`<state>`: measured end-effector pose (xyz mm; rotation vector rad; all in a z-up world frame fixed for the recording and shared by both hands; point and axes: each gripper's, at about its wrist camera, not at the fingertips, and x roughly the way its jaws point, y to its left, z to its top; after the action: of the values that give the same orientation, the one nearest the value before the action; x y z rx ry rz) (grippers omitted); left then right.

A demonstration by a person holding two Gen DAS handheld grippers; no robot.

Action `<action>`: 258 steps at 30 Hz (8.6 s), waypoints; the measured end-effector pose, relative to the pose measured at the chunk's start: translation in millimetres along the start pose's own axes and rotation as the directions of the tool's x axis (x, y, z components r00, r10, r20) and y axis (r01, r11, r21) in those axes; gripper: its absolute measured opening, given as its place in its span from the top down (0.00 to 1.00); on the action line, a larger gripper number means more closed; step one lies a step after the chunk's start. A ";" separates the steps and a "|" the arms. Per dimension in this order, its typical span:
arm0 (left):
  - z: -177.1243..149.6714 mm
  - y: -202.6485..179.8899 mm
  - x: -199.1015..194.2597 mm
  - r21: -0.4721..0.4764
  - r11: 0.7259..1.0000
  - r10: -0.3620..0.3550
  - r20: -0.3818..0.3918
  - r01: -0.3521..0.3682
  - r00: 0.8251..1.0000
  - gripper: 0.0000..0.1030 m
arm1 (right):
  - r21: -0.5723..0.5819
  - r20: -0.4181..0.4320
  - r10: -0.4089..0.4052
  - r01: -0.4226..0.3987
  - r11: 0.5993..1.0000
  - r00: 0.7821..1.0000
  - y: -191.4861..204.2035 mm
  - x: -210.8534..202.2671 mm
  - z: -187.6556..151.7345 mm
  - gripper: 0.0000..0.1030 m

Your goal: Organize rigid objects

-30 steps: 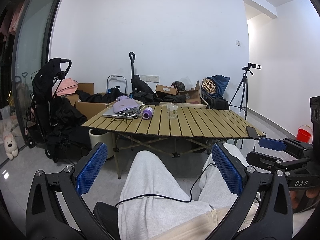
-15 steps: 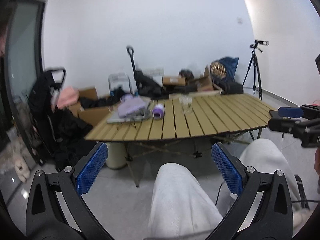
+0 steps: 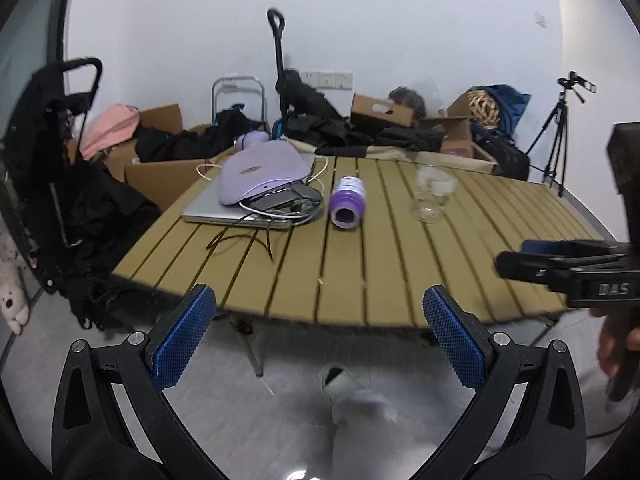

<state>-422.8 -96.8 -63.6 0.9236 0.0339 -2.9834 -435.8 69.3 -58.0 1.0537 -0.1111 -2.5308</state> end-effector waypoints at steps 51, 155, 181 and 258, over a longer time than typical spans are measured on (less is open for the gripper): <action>56.3 -72.3 194.0 -0.063 0.933 -0.350 -0.377 0.353 0.858 0.05 | -0.210 -0.097 -0.012 -0.009 0.978 0.995 -106.9 121.0 28.0 0.21; 73.0 -57.7 130.6 0.111 0.975 -0.188 -0.067 0.195 0.980 0.02 | -0.156 0.016 -0.157 0.157 0.975 0.988 -146.0 54.6 71.2 0.24; -88.4 -53.7 -290.5 -0.074 0.988 -0.124 0.154 0.136 0.980 0.00 | -0.005 0.190 -0.087 0.090 0.996 0.978 39.2 -275.2 -135.2 0.23; -179.6 -60.2 -397.0 0.015 0.999 -0.054 0.304 0.052 0.951 0.00 | -0.152 0.333 -0.084 0.141 0.978 0.939 143.9 -339.5 -273.6 0.21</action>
<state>4.7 -27.6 13.6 0.4587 0.0440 -3.1396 18.7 89.7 4.3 0.5835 0.0824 -2.7408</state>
